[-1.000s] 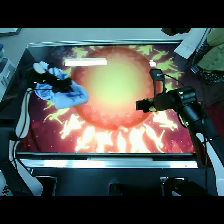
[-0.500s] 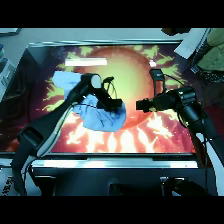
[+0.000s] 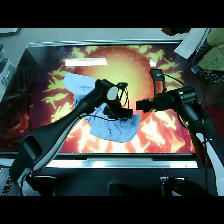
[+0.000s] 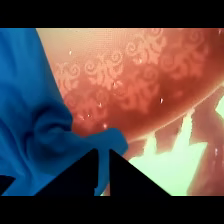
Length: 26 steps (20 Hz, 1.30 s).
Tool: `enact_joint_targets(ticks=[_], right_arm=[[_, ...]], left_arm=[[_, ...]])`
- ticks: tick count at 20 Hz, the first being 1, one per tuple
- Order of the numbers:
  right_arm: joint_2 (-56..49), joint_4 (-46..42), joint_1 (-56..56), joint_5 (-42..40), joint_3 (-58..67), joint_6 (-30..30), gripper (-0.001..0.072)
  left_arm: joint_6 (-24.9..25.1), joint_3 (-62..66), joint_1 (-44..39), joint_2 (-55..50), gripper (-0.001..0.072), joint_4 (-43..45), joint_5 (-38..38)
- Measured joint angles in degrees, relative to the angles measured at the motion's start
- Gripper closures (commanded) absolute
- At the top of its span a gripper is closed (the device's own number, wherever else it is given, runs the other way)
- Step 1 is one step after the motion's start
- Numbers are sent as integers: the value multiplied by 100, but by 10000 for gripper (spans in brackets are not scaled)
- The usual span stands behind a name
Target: Fold the clothes and pants, and hang the long-sleeved shirts on hangers.
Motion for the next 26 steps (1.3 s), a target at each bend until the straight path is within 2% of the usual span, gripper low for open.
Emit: enact_joint_targets(ticks=[6,13,18,23,24,25,26], right_arm=[[0,7,0,96,0,2,591],[2,-55,0,1110,0,7,591],[7,-55,0,1252,0,131,592],[7,-22,0,820,0,350,589],[7,26,-2,713,2,439,536],[7,81,-15,570,17,588,413],[11,125,-66,420,35,691,398]], left_arm=[[389,0,669,1379,190,1088,-953],[833,0,2798,3246,194,1460,-1578],[966,0,3873,3663,194,1429,-1665],[997,-31,4264,3703,194,1403,-1670],[1001,-55,4291,3700,193,1403,-1670],[1005,-85,4315,3698,193,1399,-1670],[1008,-125,4328,3696,192,1403,-1668]])
